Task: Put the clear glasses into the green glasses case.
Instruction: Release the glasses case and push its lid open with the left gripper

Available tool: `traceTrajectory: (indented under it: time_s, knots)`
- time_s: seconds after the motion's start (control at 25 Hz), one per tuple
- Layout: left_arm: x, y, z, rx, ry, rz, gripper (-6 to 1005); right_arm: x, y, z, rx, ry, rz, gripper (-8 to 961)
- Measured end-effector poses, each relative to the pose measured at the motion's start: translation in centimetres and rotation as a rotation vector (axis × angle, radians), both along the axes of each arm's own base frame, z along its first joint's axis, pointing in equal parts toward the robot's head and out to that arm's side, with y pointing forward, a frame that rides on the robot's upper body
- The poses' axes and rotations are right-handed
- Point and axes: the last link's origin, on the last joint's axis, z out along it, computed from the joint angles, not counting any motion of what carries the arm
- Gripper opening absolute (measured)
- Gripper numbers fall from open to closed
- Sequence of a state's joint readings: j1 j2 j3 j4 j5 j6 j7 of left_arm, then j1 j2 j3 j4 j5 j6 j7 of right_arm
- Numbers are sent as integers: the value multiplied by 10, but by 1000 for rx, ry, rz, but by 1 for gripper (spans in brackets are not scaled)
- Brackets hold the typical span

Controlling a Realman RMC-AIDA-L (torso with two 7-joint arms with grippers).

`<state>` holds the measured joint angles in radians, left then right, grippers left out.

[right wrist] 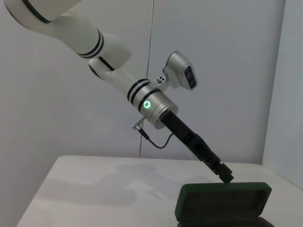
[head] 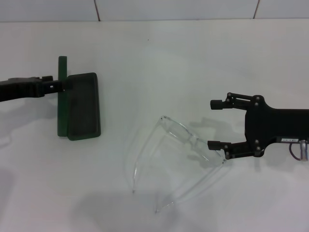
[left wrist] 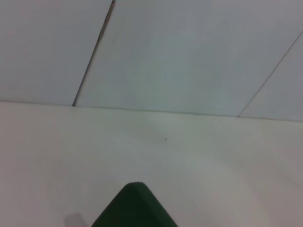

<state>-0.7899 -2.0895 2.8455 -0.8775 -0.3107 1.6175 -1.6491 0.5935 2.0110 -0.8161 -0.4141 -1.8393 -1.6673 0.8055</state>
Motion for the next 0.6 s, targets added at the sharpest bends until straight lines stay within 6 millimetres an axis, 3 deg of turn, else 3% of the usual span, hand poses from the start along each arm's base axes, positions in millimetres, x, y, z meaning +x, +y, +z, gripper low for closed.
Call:
traceTrajectory:
  time_s: [0.6]
  knots:
    - [-2,9,-6,-10,25,52,705,3,3,-3,23,-26,-13,856]
